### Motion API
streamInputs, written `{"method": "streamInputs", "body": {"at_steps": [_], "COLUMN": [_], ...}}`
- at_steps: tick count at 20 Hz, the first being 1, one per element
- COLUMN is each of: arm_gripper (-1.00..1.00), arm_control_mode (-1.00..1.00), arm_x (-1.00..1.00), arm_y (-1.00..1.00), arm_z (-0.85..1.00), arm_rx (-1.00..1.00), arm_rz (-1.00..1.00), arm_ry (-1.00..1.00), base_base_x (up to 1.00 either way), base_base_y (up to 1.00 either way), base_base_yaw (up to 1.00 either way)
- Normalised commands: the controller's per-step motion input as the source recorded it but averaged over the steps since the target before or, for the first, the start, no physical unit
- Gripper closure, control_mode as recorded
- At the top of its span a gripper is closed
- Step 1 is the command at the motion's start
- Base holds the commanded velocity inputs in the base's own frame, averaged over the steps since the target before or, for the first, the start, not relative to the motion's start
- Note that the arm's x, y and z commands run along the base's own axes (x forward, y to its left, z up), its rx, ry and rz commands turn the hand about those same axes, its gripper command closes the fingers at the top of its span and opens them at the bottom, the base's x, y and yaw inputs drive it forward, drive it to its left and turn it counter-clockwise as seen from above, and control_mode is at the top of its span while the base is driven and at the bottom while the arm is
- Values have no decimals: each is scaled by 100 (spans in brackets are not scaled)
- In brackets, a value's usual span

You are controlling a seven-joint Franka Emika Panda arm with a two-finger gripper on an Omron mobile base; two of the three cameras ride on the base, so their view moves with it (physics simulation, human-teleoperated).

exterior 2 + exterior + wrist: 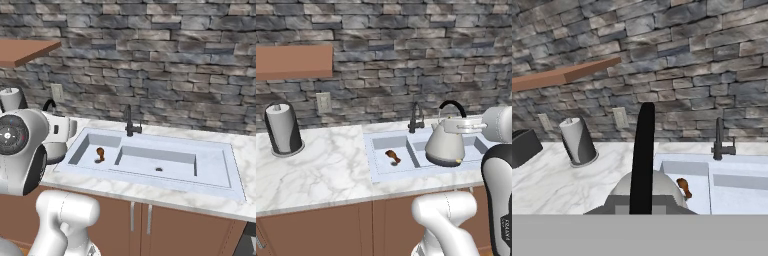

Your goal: Open the cabinet, pick the kettle from the cabinet, and place it in the sink.

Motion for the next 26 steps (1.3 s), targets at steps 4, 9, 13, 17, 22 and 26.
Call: {"method": "streamInputs", "body": {"at_steps": [4, 9, 13, 17, 22, 26], "arm_gripper": [100, 100, 100, 100, 100, 100], "arm_control_mode": [100, 100, 100, 100, 100, 100], "arm_x": [0, 0, 0, 0, 0, 0], "arm_y": [0, 0, 0, 0, 0, 0], "arm_z": [0, 0, 0, 0, 0, 0], "arm_rx": [0, 0, 0, 0, 0, 0], "arm_rz": [0, 0, 0, 0, 0, 0], "arm_ry": [0, 0, 0, 0, 0, 0], "base_base_x": [0, 0, 0, 0, 15, 0], "base_base_y": [0, 0, 0, 0, 2, 0], "base_base_yaw": [0, 0, 0, 0, 0, 0]}}
